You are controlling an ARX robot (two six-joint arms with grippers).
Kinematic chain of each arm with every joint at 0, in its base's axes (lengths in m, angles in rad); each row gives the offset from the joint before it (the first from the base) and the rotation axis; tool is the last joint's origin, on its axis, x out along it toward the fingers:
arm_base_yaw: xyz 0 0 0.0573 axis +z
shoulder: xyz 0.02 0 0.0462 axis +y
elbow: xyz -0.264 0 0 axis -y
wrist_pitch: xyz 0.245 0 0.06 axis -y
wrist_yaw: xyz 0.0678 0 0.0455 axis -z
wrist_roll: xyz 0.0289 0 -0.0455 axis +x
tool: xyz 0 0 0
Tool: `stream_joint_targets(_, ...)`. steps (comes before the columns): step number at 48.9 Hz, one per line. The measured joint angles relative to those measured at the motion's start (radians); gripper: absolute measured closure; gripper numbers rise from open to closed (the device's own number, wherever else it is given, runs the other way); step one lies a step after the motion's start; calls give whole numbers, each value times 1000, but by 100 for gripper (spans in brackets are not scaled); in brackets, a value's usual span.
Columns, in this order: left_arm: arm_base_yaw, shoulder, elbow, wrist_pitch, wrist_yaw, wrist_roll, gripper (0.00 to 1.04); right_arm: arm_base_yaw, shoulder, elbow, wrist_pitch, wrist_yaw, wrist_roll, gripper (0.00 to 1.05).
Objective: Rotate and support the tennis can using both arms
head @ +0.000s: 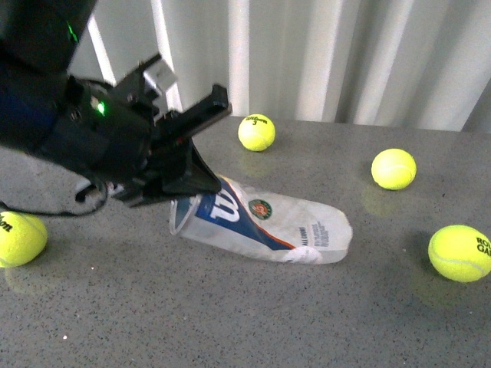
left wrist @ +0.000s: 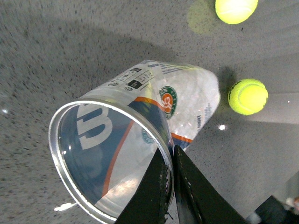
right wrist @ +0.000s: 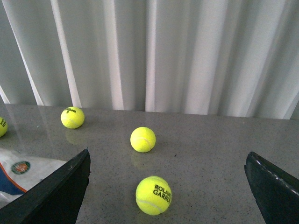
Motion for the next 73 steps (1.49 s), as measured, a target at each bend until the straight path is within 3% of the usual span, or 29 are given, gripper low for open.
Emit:
stream_joint_targets(4,5,-50,94,-159,-39,127,101,0,0,0,0,0,0,7)
stream_joint_targets(12,-27,-69,505,-642,-216,597,101,0,0,0,0,0,0,7)
stream_joint_targets(22,-138,-18,822,-940,-460,1111,101,0,0,0,0,0,0,7)
stream_joint_targets(28,-196,2,792,-952,-532,1258,101,0,0,0,0,0,0,7)
stream_joint_targets(39,-273,22,632,-892,-552,1353,101,0,0,0,0,0,0,7)
stream_joint_targets(55,-269,75,572,-740,-647,1395,101,0,0,0,0,0,0,7)
stream_joint_targets(73,-265,93,524,-708,-627,1394,101,0,0,0,0,0,0,7)
